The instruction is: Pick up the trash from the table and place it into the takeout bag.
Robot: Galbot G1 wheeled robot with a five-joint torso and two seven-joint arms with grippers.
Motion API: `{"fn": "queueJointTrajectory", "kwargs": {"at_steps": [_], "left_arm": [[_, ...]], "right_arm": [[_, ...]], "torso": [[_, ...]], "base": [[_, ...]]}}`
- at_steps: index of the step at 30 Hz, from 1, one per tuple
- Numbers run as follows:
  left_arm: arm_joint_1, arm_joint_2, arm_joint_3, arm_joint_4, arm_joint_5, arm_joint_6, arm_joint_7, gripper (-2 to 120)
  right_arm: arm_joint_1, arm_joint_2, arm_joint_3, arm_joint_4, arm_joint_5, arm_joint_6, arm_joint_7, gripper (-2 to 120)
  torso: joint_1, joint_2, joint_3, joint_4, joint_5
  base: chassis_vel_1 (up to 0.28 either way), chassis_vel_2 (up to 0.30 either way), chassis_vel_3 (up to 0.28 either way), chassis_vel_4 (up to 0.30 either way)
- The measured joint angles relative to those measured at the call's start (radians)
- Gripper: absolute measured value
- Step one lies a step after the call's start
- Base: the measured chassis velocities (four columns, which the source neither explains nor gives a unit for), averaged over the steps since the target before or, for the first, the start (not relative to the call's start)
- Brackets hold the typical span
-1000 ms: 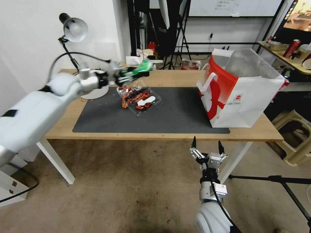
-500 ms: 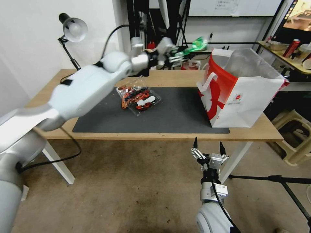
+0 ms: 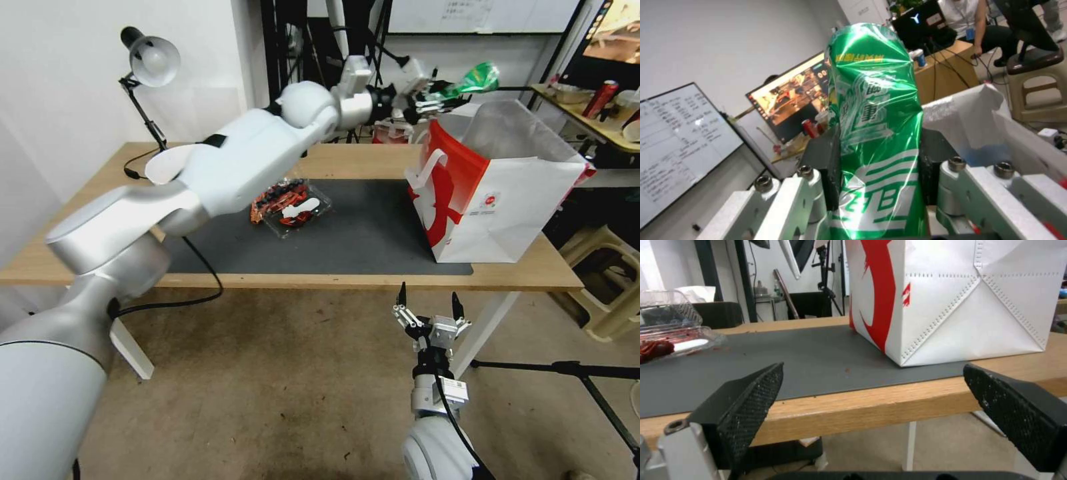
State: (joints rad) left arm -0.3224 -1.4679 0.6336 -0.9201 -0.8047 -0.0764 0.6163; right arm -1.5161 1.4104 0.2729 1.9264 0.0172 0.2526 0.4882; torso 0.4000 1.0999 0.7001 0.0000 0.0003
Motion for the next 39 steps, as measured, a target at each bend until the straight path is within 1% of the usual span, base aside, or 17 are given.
{"fn": "queueJointTrajectory", "kwargs": {"at_steps": [1,7,11,15,17,18,22,23,26,28,29,30,32,34,35,38,39], "left_arm": [[0.0,0.0,0.0,0.0,0.0,0.0,0.0,30],[-0.012,-0.121,-0.008,0.092,0.028,-0.021,-0.003,30],[-0.011,-0.145,-0.009,0.122,0.043,-0.032,-0.003,30],[-0.002,-0.149,-0.009,0.156,0.068,-0.042,-0.007,34],[0.004,-0.147,-0.009,0.166,0.072,-0.047,-0.009,44],[0.004,-0.147,-0.009,0.166,0.072,-0.047,-0.009,44],[0.015,-0.145,-0.008,0.163,0.069,-0.049,-0.017,64],[0.015,-0.145,-0.008,0.163,0.069,-0.049,-0.017,64],[0.022,-0.143,-0.007,0.134,0.044,-0.049,-0.036,79],[0.024,-0.142,-0.008,0.119,0.034,-0.048,-0.044,82],[0.026,-0.135,-0.008,0.103,0.022,-0.046,-0.053,87],[0.029,-0.11,-0.008,0.08,0.004,-0.042,-0.066,93],[0.031,-0.1,-0.008,0.073,0.0,-0.04,-0.071,95],[0.045,-0.027,-0.009,0.03,-0.026,-0.033,-0.098,99],[0.045,-0.027,-0.009,0.03,-0.026,-0.033,-0.098,99],[0.075,0.061,-0.034,-0.008,-0.04,-0.033,-0.114,100],[0.075,0.061,-0.034,-0.008,-0.04,-0.033,-0.114,100]], "right_arm": [[0.0,0.0,0.0,0.0,0.0,0.0,0.0,100],[-0.001,0.0,0.003,0.0,0.001,0.001,0.001,100],[-0.001,0.001,0.002,0.0,0.001,0.002,0.001,100],[-0.003,0.001,0.004,0.003,0.002,0.003,0.001,100],[-0.005,-0.001,0.007,0.003,0.003,0.004,0.002,100],[-0.005,-0.001,0.007,0.003,0.003,0.004,0.002,100],[-0.009,0.001,0.009,0.002,0.003,0.008,0.002,100],[-0.009,0.001,0.009,0.002,0.003,0.008,0.002,100],[-0.007,0.002,0.008,0.002,0.003,0.008,0.002,100],[-0.007,0.001,0.008,0.003,0.003,0.008,0.002,100],[-0.007,0.001,0.008,0.004,0.003,0.008,0.002,100],[-0.007,0.0,0.009,0.004,0.003,0.008,0.003,100],[-0.007,0.0,0.009,0.004,0.003,0.008,0.003,100],[-0.006,0.0,0.008,0.004,0.003,0.008,0.003,100],[-0.006,0.0,0.008,0.004,0.003,0.008,0.003,100],[-0.01,0.003,0.008,0.004,0.001,0.008,0.003,100],[-0.01,0.003,0.008,0.004,0.001,0.008,0.003,100]], "torso": [[0.0,0.0,0.0,0.0,0.0],[0.0,0.0,0.0,-0.0001,-0.0001],[0.0,0.0,0.0,-0.0009,0.0001],[0.0,0.0,0.0,0.0002,-0.0002],[0.0,0.0,0.0,0.0004,-0.0005],[0.0,0.0,0.0,0.0004,-0.0005],[0.0,0.0,0.0,-0.0001,-0.0003],[0.0,0.0,0.0,-0.0001,-0.0003],[0.0,0.0,0.0,0.0001,-0.0004],[0.0,0.0,0.0,0.0,-0.0004],[0.0,0.0,0.0,-0.001,-0.0002],[0.0,0.0,0.0,-0.0011,0.0001],[0.0,0.0,0.0,-0.001,0.0],[0.0,0.0,0.0,0.0001,-0.0005],[0.0,0.0,0.0,0.0001,-0.0005],[0.0,0.0,0.0,0.0008,-0.0009],[0.0,0.0,0.0,0.0008,-0.0009]], "base": [[0.0,0.0,0.0,0.0],[0.0,0.0,0.0,0.0],[0.0,0.0,0.0,0.0],[0.0,0.0,0.0,0.0],[0.0,0.0,0.0,0.0],[0.0,0.0,0.0,0.0],[0.0,0.0,0.0,0.0],[0.0,0.0,0.0,0.0],[0.0,0.0,0.0,0.0],[0.0,0.0,0.0,0.0],[0.0,0.0,0.0,0.0],[0.0,0.0,0.0,0.0],[0.0,0.0,0.0,0.0],[0.0,0.0,0.0,0.0],[0.0,0.0,0.0,0.0],[0.0,0.0,0.0,0.0],[0.0,0.0,0.0,0.0]]}}
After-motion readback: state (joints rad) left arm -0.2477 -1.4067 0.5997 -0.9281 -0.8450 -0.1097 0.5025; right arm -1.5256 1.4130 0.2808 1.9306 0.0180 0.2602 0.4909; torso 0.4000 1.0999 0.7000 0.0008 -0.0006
